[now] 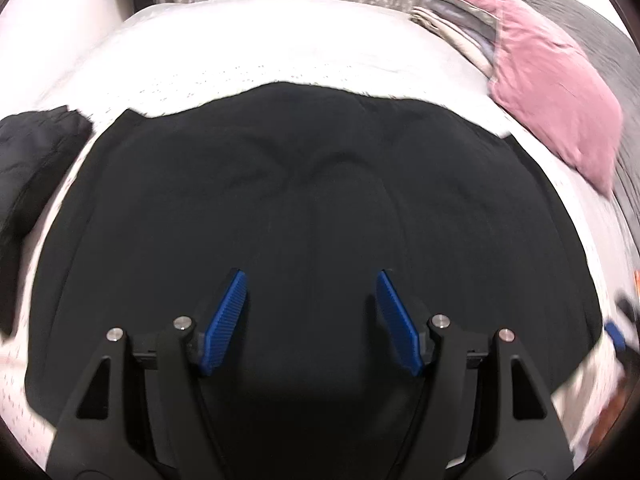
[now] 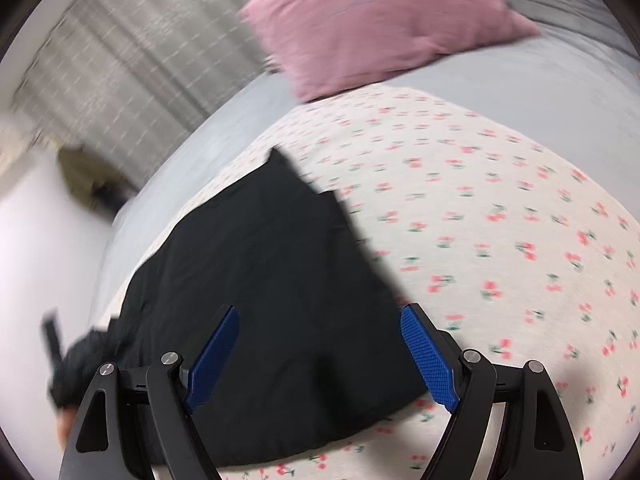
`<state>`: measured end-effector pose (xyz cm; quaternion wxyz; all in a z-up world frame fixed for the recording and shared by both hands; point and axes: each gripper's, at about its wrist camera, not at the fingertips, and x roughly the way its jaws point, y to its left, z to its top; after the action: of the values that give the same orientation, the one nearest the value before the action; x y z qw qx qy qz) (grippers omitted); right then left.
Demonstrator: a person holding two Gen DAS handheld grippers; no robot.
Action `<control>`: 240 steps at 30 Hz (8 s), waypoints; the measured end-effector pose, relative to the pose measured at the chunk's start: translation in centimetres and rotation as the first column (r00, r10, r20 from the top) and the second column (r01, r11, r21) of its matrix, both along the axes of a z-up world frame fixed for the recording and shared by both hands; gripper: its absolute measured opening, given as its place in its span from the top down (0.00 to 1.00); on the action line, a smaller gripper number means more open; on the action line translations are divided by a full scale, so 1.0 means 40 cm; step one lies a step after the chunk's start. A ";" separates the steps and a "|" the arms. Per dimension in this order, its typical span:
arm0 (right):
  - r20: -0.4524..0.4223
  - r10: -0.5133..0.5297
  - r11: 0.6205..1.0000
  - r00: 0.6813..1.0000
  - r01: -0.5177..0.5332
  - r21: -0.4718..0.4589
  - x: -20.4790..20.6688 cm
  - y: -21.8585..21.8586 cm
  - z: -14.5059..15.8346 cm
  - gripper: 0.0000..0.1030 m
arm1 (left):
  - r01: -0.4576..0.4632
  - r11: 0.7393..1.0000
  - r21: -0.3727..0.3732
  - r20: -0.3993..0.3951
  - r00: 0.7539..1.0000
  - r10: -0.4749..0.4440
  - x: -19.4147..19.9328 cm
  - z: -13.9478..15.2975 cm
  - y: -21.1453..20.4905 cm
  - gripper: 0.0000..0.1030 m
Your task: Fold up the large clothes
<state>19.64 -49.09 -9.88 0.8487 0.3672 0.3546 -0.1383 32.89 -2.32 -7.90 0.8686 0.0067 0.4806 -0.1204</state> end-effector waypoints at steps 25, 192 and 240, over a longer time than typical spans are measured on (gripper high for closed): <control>0.093 -0.116 0.921 0.989 0.071 0.383 -0.043 0.010 -0.124 0.64 | -0.057 0.972 -0.229 -0.020 0.998 0.054 -0.157 -0.030 0.167 0.33; -0.288 0.735 0.498 0.614 -0.777 -0.386 0.527 0.948 -0.001 0.66 | -0.234 0.947 -0.220 -0.042 0.972 0.231 -0.008 -0.094 0.513 0.47; 0.001 0.584 0.812 0.812 -0.584 -0.015 0.268 0.650 0.025 0.24 | -0.287 0.884 -0.368 -0.050 0.956 0.289 -0.124 -0.036 0.672 0.21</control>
<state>30.35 -23.10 -8.89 0.8538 0.2350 0.4468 0.1270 27.93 24.58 -9.35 0.8637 -0.2290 0.4421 -0.0788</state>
